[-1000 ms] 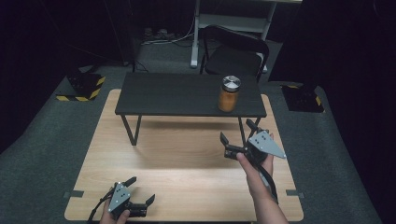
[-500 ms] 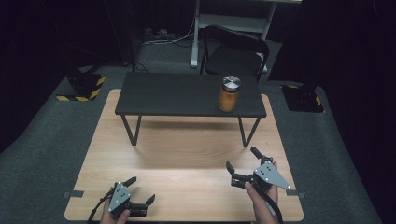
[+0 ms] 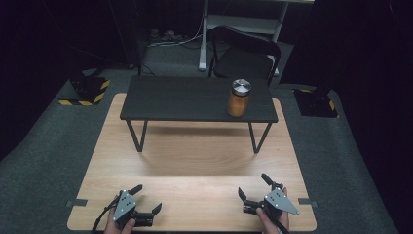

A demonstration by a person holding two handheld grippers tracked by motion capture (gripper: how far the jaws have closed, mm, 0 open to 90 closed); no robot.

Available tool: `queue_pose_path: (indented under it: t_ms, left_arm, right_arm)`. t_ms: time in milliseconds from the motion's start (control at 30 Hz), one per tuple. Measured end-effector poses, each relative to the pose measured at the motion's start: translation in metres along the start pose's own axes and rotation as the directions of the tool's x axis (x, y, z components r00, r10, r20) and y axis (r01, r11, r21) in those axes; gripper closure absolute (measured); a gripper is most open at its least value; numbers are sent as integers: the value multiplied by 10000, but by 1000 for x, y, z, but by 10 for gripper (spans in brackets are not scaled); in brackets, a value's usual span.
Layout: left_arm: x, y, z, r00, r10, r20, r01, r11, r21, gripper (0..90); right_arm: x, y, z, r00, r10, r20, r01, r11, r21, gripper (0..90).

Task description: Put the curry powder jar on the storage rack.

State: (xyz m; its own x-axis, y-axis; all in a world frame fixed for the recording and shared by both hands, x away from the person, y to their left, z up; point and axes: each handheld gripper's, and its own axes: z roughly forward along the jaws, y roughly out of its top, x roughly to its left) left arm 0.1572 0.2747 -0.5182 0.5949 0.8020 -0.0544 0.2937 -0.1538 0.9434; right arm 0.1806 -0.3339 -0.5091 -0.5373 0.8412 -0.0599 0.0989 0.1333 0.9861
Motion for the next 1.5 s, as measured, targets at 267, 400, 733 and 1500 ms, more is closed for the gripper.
queue_pose_path:
  t_ms: [267,400,733,1500]
  left_arm:
    - [1,0,0,10000,-58,27,58,10000,18,5]
    - [1,0,0,10000,-72,42,72,10000,21,5]
    - [2,1,1,9999,-25,100,24,10000,60,5]
    - [0,1,1,10000,13,43,-13,10000,58,5]
  right_arm:
    - [1,-12,2,10000,7,51,-10,9981,618,0]
    - [4,-16,2,9997,-23,259,5,9976,699,0]
    - [4,-19,2,9994,93,326,-115,9977,664,0]
    - [4,-19,2,9998,-131,153,118,9968,795,0]
